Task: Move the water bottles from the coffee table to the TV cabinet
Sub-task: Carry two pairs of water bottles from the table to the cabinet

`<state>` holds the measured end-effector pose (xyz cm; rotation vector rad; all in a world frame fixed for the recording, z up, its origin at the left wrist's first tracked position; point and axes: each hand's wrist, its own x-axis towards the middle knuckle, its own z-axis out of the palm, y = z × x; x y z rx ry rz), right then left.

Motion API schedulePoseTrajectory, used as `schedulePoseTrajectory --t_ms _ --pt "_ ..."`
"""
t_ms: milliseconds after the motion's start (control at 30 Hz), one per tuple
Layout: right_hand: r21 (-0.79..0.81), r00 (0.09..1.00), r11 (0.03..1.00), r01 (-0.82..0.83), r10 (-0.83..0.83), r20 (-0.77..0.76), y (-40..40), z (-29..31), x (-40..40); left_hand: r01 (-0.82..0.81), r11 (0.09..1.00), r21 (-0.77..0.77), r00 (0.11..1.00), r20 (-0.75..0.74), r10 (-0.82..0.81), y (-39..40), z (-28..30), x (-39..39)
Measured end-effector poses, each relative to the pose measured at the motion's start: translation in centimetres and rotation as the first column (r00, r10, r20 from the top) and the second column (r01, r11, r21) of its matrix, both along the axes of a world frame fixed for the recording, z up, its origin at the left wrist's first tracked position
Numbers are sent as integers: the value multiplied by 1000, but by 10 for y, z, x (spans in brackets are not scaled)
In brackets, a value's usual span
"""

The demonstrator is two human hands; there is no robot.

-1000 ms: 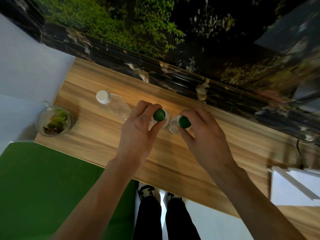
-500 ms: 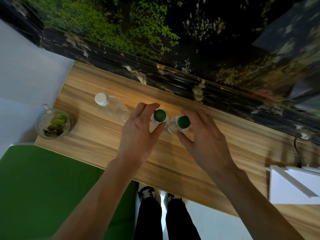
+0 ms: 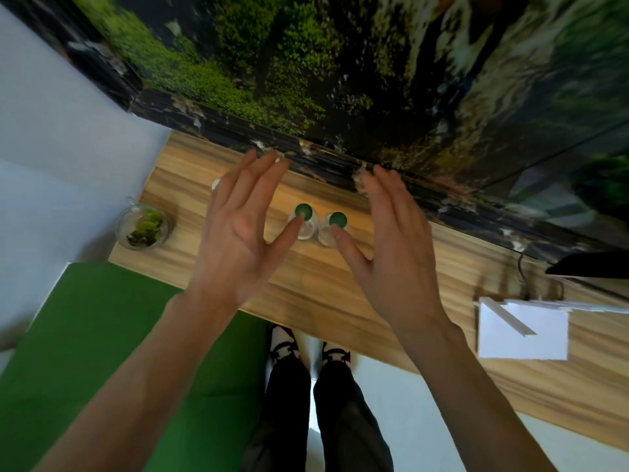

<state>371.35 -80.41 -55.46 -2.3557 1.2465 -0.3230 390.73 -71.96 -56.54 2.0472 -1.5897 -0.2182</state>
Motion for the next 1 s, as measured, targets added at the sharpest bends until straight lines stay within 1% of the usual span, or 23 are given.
schedulePoseTrajectory --t_ms 100,200,367,467,567,700,800,867,1000 --pt "-47 1000 999 0 1 25 3 35 -3 -30 999 31 998 61 29 12 41 -5" --pt "-86 1000 996 -1 2 20 5 73 -12 -47 998 35 997 66 45 24 77 -18" --pt "-186 995 980 -71 56 -81 16 152 -37 1 999 55 997 79 -5 42 140 -42" --pt "-243 995 969 -49 25 -101 26 204 -62 39 998 48 996 77 -43 49 185 -58" --pt "-247 991 968 50 -78 -108 36 252 -89 122 991 57 988 92 -127 51 232 -76" --pt "-270 966 935 230 -253 -54 53 302 -121 253 967 28 964 80 -254 42 283 -97" --pt "-323 929 881 345 -369 -16 70 329 -147 352 936 -20 934 78 -349 26 314 -114" --pt "-356 896 838 414 -445 -5 81 343 -169 414 909 -49 907 111 -407 14 332 -128" --pt "-413 792 726 550 -610 -18 110 361 -216 535 840 -93 841 159 -517 -2 362 -167"
